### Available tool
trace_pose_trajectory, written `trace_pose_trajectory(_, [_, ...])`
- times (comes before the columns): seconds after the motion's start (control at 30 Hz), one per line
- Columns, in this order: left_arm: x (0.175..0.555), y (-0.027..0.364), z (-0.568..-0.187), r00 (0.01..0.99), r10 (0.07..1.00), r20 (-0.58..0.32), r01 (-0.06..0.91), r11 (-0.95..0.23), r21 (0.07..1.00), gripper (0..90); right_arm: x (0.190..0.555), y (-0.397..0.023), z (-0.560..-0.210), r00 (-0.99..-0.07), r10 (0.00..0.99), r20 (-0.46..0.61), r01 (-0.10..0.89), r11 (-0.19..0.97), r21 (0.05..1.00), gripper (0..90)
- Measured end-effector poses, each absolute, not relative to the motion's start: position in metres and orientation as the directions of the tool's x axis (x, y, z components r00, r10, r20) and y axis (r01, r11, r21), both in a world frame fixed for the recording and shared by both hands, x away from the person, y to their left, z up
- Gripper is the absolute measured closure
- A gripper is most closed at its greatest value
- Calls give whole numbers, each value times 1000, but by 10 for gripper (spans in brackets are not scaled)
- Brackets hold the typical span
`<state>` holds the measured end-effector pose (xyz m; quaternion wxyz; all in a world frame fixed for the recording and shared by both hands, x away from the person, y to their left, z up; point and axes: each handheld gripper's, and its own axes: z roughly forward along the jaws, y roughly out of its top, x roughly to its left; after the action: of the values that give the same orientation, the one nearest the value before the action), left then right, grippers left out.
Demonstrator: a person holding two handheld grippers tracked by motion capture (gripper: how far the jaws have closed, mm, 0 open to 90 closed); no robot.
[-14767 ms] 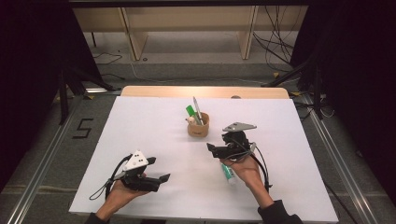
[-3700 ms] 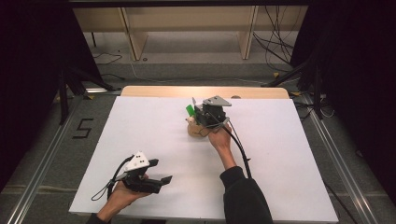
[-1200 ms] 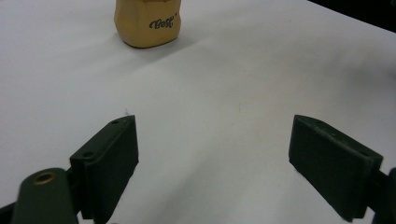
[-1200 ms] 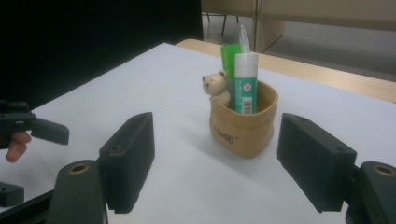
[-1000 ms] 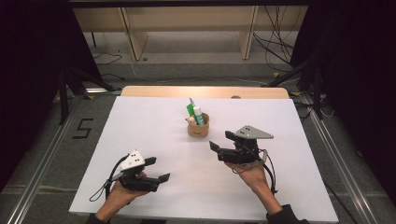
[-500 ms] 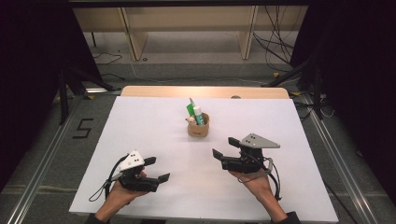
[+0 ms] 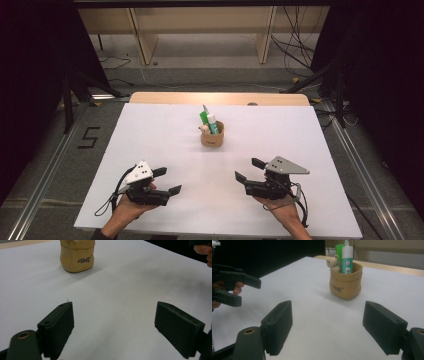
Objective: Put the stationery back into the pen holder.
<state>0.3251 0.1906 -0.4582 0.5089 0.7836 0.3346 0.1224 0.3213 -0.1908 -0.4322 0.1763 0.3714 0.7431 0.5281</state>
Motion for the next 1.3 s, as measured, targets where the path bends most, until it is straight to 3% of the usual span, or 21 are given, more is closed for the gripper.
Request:
trace_pose_trajectory(0.63, [319,191,-456,752,641,-151,394,-255,883,155,295,-215,-448,-634,764,115,374,174,911,242])
trace_pose_trajectory(1.3, [319,192,-457,755,641,-140,388,-264,883,155,294,-220,-451,-628,769,121,378,165,911,240])
